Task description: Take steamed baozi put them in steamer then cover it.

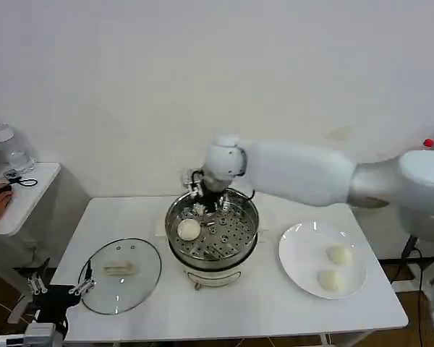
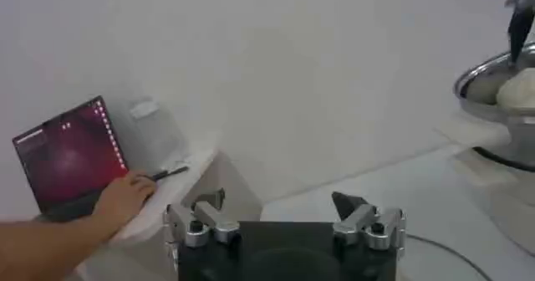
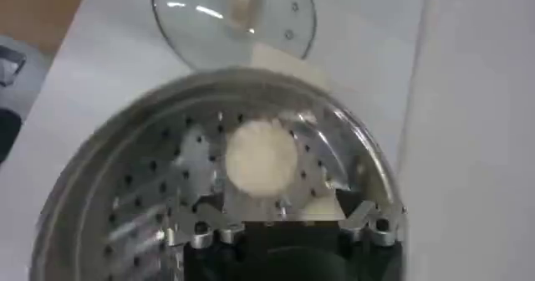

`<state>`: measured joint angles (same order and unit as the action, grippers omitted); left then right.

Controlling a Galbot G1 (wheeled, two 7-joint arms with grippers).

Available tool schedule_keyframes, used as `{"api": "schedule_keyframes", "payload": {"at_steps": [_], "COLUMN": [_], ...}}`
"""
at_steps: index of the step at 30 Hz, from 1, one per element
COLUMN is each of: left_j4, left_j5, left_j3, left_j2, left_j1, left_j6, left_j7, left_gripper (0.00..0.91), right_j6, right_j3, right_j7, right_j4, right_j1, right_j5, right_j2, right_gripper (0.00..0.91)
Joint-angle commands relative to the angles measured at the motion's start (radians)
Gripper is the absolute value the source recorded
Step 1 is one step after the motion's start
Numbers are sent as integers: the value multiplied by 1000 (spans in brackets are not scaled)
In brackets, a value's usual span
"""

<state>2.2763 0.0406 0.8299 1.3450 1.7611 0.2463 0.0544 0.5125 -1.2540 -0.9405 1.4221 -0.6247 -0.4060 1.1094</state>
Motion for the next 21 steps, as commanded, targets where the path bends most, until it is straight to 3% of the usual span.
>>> {"api": "schedule_keyframes", "payload": {"at_steps": [1, 6, 12, 17, 21], "left_j4": [6, 2, -7, -18, -25], "left_j5": [11, 15, 25, 33, 37], "left_j3": [-30, -43, -55, -62, -63], "left_j2": [-2, -6, -8, -7, -6], "left_j1": [6, 14, 18, 26, 30], "left_j6": [1, -1, -3, -6, -6], "left_j7": [-1, -1, -1, 0, 1], "left_gripper": [907, 907, 907, 907, 907], "right_j6": [-134, -241, -325, -346, -353], "right_j3": [7, 2, 38, 230, 445], "right_j7": [-121, -192, -218, -211, -199], "right_j4": [212, 256, 297, 309, 313], "right_j1": [-107, -54, 87, 359, 660], "right_j5": [120, 276, 404, 471, 521], "right_j2": [-413, -629, -767, -838, -870], "right_gripper": [907, 907, 907, 907, 907]}}
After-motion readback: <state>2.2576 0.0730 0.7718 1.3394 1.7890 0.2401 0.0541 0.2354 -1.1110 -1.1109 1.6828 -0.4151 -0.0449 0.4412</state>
